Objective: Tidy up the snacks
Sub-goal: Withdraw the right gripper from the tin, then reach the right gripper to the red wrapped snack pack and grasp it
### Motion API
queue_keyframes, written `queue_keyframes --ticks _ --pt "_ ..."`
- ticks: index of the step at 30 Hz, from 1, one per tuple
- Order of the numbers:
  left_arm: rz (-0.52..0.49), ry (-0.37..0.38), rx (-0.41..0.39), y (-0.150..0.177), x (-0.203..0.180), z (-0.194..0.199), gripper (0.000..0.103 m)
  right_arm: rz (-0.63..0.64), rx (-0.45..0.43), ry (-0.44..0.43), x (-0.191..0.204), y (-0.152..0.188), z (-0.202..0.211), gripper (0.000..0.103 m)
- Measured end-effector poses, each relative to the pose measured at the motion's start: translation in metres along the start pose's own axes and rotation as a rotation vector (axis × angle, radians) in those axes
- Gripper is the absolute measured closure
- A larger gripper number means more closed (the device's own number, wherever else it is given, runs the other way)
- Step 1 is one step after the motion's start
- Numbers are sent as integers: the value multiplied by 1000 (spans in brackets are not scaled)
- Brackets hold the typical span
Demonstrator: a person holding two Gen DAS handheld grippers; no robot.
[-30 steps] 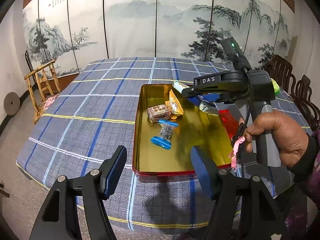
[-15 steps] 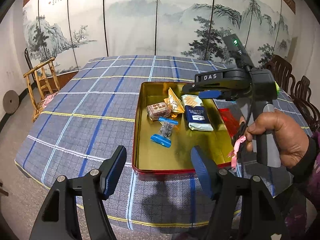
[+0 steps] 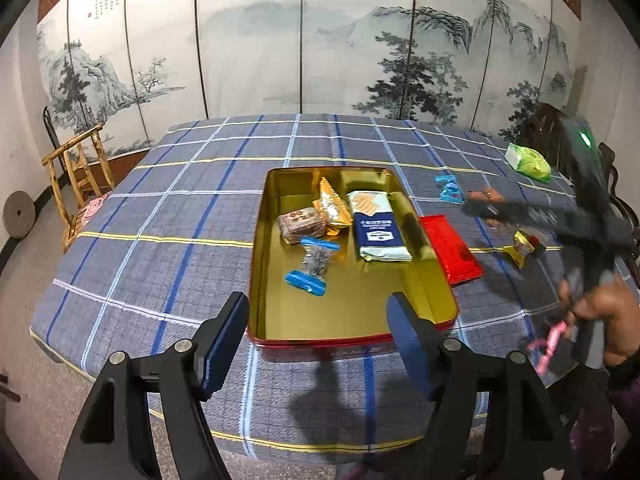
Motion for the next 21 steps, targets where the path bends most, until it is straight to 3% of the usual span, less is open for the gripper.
queue_keyframes --ticks 5,8,13,19,21 --pt "-37 28 5 -5 -22 -3 35 -34 21 91 -55 40 27 49" --pt "-70 41 9 -7 -38 -4 35 -57 34 82 -70 48 32 49" --pt "-121 40 10 -8 -58 -3 34 29 83 76 -53 41 14 47" --pt "-115 29 14 -10 -58 -4 32 101 128 60 -26 20 -24 41" --pt "-109 28 23 -11 -56 -7 32 111 142 79 -23 13 -35 32"
Point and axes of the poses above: each gripper's, at about its wrist camera, not at the fingertips, and z roughly against the way its jaws point, x to its left, y to its underside, the point moved 3 cm from there along -z, roughly the way its jaws point, and after that the axes turned 12 degrees about x, right-handed, at the moved point
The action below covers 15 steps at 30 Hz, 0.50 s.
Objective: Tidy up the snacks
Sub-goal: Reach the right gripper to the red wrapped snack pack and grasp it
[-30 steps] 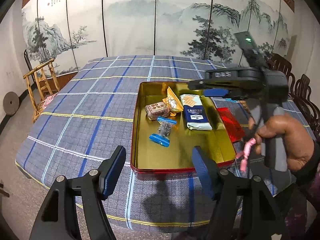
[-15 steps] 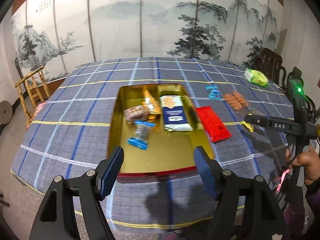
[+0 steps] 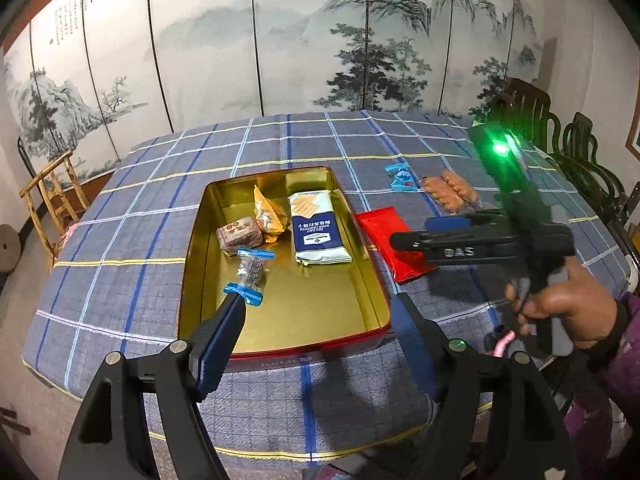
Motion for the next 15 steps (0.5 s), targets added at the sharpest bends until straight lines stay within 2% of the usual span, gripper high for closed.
queue_keyframes --ticks 4,8,10,11,12,13,15 --pt "2 3 16 -1 0 -7 32 -13 33 5 1 -11 -18 30" --pt "-2 4 24 -1 -1 -12 32 13 67 75 6 -14 -34 27" --pt "-2 6 27 -1 -1 -14 32 47 54 108 10 -13 -35 27" --pt "-1 7 28 -2 -1 -14 32 65 56 132 12 -11 -37 30" --pt "1 7 29 -2 -1 -14 32 94 54 173 15 -9 -38 39" --pt "3 7 31 -2 -2 -15 32 125 52 208 18 -7 -38 44" --pt "5 7 32 -3 -3 -13 32 142 57 193 20 -3 -34 55"
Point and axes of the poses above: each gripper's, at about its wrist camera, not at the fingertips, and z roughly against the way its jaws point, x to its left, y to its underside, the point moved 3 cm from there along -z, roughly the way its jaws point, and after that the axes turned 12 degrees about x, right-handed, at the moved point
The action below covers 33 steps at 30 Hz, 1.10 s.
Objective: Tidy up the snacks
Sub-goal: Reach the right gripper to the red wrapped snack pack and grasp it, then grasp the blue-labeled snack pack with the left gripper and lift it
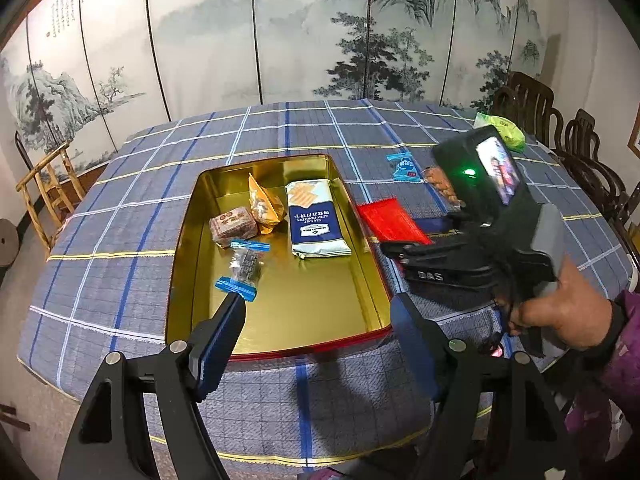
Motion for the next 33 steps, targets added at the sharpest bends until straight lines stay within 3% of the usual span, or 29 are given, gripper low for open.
queue_keyframes --ticks 3,8,14,19,23,27,33 --pt "-10 3 -10 -1 -3 4 32 -4 -27 -18 -7 14 15 57" --pt "-60 -5 -17 -4 -22 8 32 -133 -133 -76 -45 62 71 57" --pt "-116 31 -15 -18 -55 8 32 -322 -193 35 -133 128 122 57" --pt "-164 46 -8 -42 -80 2 32 -481 -159 129 -220 171 121 57" --pt "-170 69 -1 -74 -90 -10 32 -537 -125 176 -264 188 110 57" --pt "-176 105 19 -115 -98 -38 31 -563 -103 201 -291 193 98 57" --pt "-185 149 124 -171 -116 -105 31 -595 -120 184 -310 196 83 56"
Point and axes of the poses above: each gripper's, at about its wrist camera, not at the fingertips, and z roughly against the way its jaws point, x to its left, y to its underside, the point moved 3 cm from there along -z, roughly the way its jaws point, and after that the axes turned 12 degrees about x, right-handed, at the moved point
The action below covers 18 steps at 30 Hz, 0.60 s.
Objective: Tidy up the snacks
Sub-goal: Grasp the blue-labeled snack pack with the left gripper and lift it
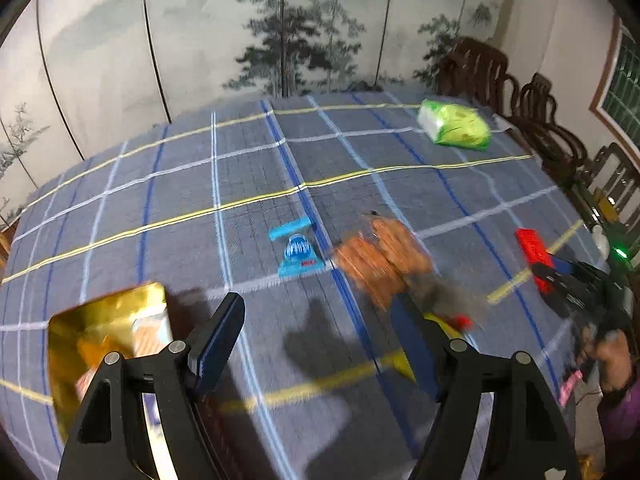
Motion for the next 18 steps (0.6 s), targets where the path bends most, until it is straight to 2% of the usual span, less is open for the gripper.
queue_keyframes --ticks 3,6,9,11,13,14,15,18 --pt "-3 -15 42 -22 2 -31 31 -4 -16 -25 -3 -1 -1 56" --pt "44 -34 65 -40 13 -55 31 -19 -20 -58 -5 0 0 56" --pt "93 -18 105 -51 24 -75 33 -26 -22 -78 -6 0 0 56" --pt "117 -23 139 -55 32 -88 38 -27 -22 -84 -7 0 -1 56" --pt "133 4 171 -56 36 -99 55 -30 -23 -91 -7 0 0 56" --pt "134 19 183 -55 37 -104 60 -31 -24 -94 -8 0 0 56" --pt "135 37 200 -55 38 -109 76 -32 -24 -96 -7 0 0 56" --pt "124 4 178 -50 36 -108 80 -31 -23 -92 -7 0 0 56"
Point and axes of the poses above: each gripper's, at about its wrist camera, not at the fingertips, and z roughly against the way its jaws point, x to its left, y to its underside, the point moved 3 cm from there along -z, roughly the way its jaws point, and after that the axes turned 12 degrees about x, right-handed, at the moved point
